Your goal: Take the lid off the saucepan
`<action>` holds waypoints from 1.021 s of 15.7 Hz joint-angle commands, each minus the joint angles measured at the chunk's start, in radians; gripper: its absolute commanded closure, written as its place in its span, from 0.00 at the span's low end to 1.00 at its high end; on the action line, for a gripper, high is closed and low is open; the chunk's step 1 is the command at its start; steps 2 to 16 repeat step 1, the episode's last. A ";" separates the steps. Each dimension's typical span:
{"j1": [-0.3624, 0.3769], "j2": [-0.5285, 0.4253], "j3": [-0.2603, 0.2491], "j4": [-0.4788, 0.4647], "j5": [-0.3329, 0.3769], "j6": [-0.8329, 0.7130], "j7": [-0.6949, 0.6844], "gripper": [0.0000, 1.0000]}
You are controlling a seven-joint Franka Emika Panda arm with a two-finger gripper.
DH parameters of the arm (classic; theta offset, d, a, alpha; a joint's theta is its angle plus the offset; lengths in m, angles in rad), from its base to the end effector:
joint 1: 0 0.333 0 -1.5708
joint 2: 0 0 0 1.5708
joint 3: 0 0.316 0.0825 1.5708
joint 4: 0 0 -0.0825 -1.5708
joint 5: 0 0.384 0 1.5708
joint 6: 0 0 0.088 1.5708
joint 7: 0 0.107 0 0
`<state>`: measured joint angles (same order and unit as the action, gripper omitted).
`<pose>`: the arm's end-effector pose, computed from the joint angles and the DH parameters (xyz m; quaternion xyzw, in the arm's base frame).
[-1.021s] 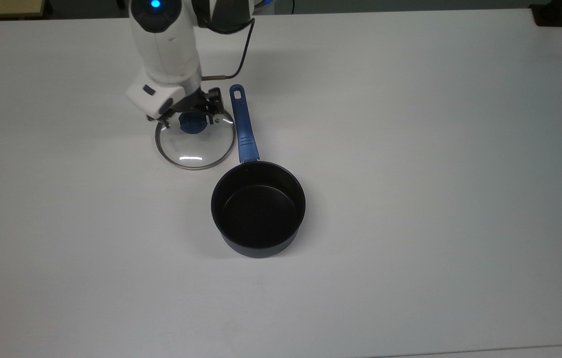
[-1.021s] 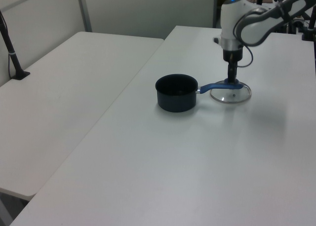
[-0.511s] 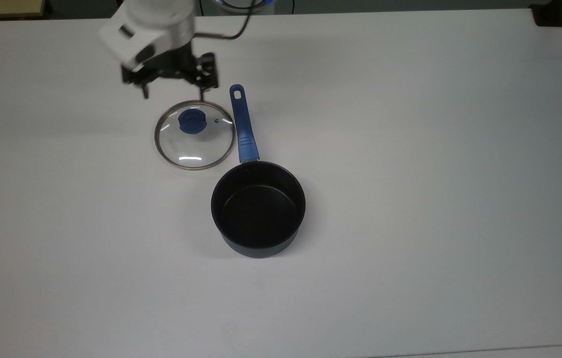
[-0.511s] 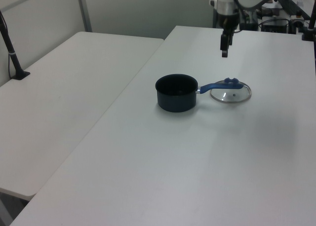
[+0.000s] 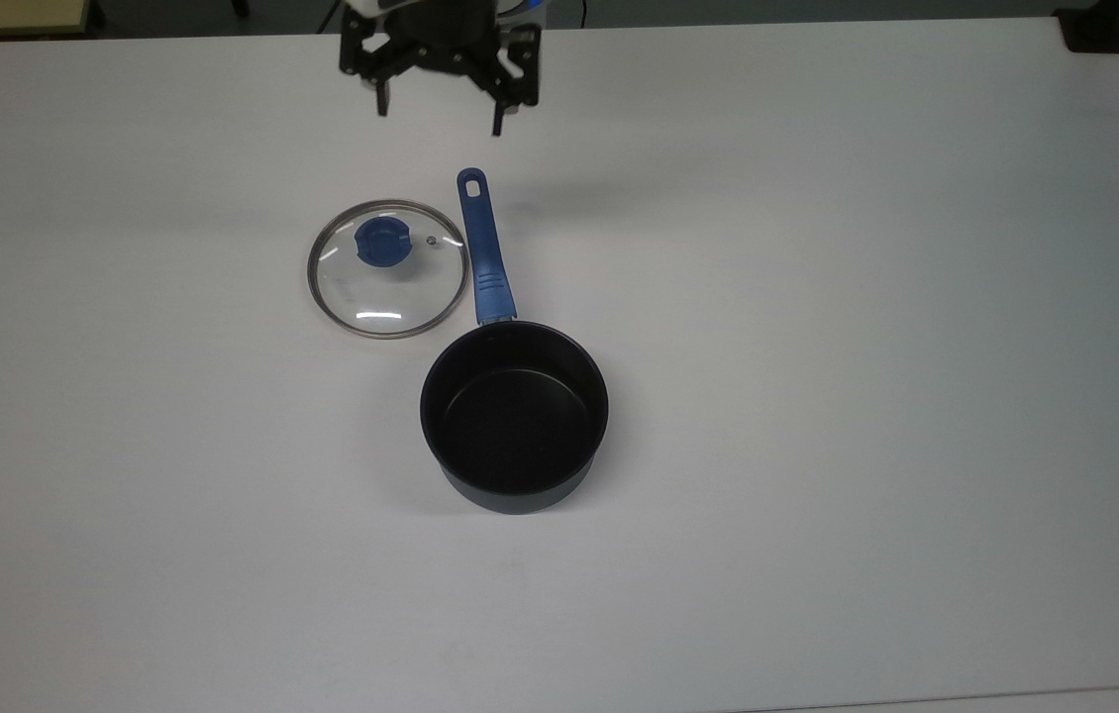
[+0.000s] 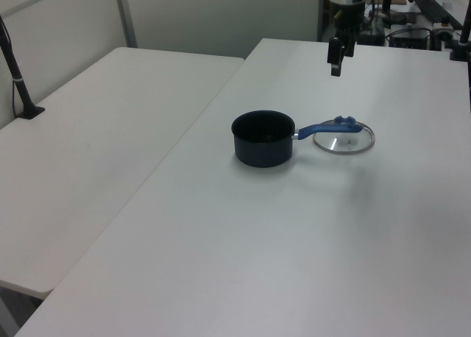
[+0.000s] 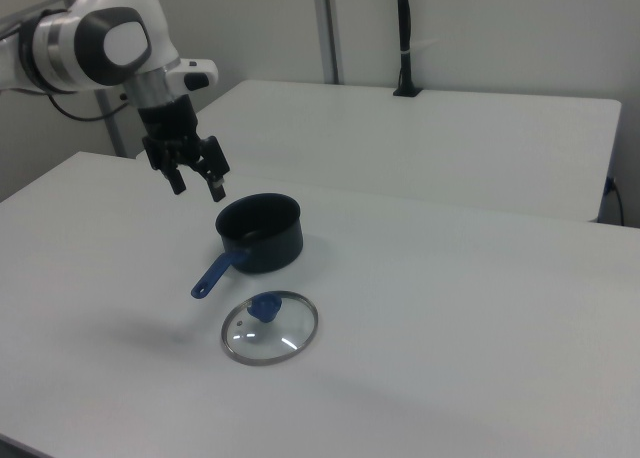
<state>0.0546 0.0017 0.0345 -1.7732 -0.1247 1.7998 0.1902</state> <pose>0.5652 0.0400 0.5477 0.9974 -0.0371 0.0208 0.0585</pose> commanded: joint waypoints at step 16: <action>0.047 -0.034 -0.062 -0.015 0.048 -0.020 0.009 0.00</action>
